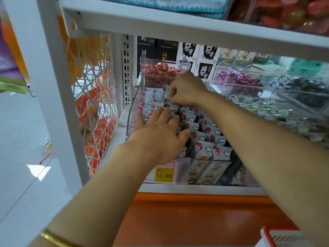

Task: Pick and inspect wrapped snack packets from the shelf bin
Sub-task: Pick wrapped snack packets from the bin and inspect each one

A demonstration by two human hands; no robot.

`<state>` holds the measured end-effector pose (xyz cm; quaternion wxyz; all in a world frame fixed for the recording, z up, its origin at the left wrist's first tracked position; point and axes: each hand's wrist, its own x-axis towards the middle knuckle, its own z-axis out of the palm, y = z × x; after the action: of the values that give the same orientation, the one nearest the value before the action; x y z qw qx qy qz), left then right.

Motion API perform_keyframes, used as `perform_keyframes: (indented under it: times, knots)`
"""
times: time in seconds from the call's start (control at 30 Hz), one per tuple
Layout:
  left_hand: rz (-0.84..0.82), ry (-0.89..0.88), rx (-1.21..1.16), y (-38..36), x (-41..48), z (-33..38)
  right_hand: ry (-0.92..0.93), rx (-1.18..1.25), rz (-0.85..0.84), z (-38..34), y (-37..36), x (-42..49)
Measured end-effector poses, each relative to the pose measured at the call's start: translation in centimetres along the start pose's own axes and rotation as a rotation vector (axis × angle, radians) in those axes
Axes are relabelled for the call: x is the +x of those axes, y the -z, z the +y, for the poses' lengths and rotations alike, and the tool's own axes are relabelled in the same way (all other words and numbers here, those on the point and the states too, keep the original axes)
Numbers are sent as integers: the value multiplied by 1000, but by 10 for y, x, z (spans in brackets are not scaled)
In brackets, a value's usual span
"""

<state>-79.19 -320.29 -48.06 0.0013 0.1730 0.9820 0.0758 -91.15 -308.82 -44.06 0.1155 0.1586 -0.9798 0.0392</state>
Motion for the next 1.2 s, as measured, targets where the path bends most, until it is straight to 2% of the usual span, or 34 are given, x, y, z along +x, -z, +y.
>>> perform_keyframes:
  times: [0.07,0.23,0.43,0.63,0.73,0.83,1.0,1.2]
  knots:
    - [-2,2,-10,0,0,0,-6,6,31,0,0,-3]
    - [-5,-3,-16,0,1,-1,-22,-12,-39,6,-7,-4]
    - [5,-8,-9,0,2,-2,-36,223,36,5,-2,-2]
    - [-3,-21,-23,2,-1,-2,-13,164,-46,2,-11,-3]
    - [1,-19,-40,3,-1,-4,-52,298,74,6,-8,0]
    - [5,-16,-37,3,0,-6,-58,234,178,7,-5,9]
    - [18,-10,-35,1,5,-6,-105,47,18,1,-19,26]
    - [16,-16,-32,-1,6,-9,-121,29,-3,-6,-20,29]
